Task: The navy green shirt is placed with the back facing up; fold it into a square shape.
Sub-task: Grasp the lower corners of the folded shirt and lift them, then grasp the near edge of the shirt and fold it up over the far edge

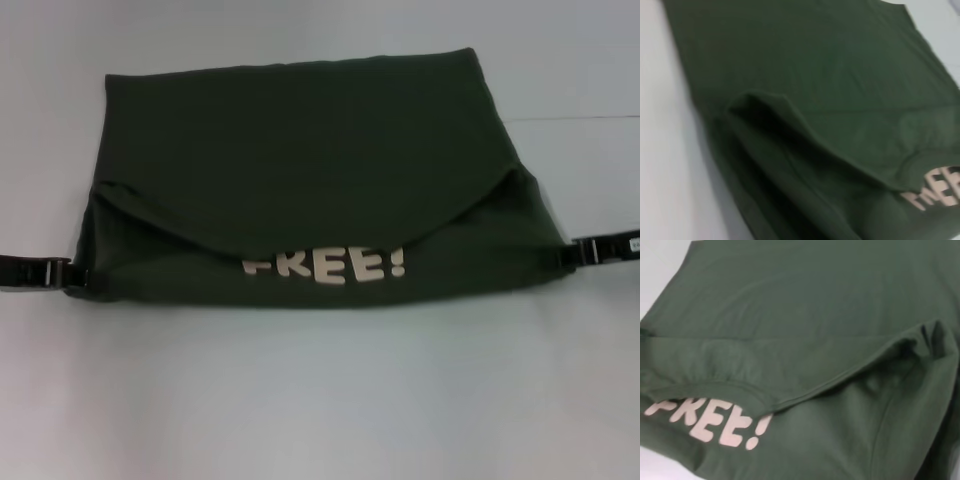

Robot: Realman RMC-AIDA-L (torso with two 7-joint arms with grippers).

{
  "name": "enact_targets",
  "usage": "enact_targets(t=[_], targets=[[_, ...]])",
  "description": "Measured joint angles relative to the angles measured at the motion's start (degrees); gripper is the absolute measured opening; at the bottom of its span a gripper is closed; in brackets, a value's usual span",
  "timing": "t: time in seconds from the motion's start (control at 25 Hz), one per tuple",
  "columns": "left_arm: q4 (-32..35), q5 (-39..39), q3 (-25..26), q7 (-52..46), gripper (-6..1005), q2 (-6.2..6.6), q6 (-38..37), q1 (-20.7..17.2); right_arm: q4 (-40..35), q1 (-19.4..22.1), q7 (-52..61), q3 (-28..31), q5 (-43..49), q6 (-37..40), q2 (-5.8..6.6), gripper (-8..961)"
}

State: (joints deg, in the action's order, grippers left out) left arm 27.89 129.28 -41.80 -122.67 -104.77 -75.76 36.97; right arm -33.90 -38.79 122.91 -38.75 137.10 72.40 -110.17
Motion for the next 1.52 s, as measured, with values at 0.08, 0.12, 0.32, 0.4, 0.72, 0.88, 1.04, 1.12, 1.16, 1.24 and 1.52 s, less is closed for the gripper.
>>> enact_targets(t=[0.08, 0.12, 0.32, 0.4, 0.72, 0.88, 1.04, 1.12, 1.16, 1.24, 1.52], targets=[[0.55, 0.02, 0.93, -0.07, 48, 0.58, -3.25, -0.45, -1.09, 1.19, -0.8, 0.96, -0.03, 2.95, -0.09, 72], [0.81, 0.04, 1.52, -0.07, 49, 0.85, -4.94, -0.74, -1.62, 1.9, -1.44, 1.81, -0.07, 4.89, -0.11, 72], [3.37, 0.67, 3.29, -0.08, 48, 1.62, -12.03, -2.56, -3.6, 5.44, -5.44, 6.61, -1.38, 14.01, -0.23, 74], [3.95, 1.79, 4.04, -0.09, 48, 1.77, -14.58, -2.82, -4.56, 7.08, -6.59, 8.02, -2.47, 17.06, -0.23, 74], [4.45, 6.32, 7.33, 0.27, 49, 2.54, -25.58, -3.29, -6.2, 13.24, -11.04, 10.72, -6.25, 27.0, -0.32, 77], [5.11, 6.7, 8.96, -0.1, 48, 3.01, -28.07, -3.25, -6.02, 13.39, -11.84, 12.13, -6.53, 27.86, 0.08, 78], [5.23, 6.73, 12.16, -2.63, 48, 3.91, -27.73, -2.26, -5.96, 12.21, -11.49, 14.65, -6.64, 28.07, 0.8, 79], [5.35, 6.74, 13.43, -3.7, 49, 4.33, -27.02, -1.56, -5.45, 10.89, -11.16, 16.48, -6.74, 28.08, 1.55, 80], [5.37, 6.74, 13.97, -4.22, 49, 4.49, -26.55, -1.08, -5.08, 9.97, -10.94, 17.32, -6.83, 28.05, 1.91, 80], [5.37, 6.49, 14.66, -5.41, 49, 4.72, -25.34, -0.02, -4.38, 7.68, -9.94, 18.2, -6.85, 27.21, 2.3, 81], [5.43, 5.96, 19.36, -8.04, 48, 5.28, -20.47, 3.49, -2.92, 0.53, -4.56, 18.03, -6.85, 17.12, 2.76, 83]])
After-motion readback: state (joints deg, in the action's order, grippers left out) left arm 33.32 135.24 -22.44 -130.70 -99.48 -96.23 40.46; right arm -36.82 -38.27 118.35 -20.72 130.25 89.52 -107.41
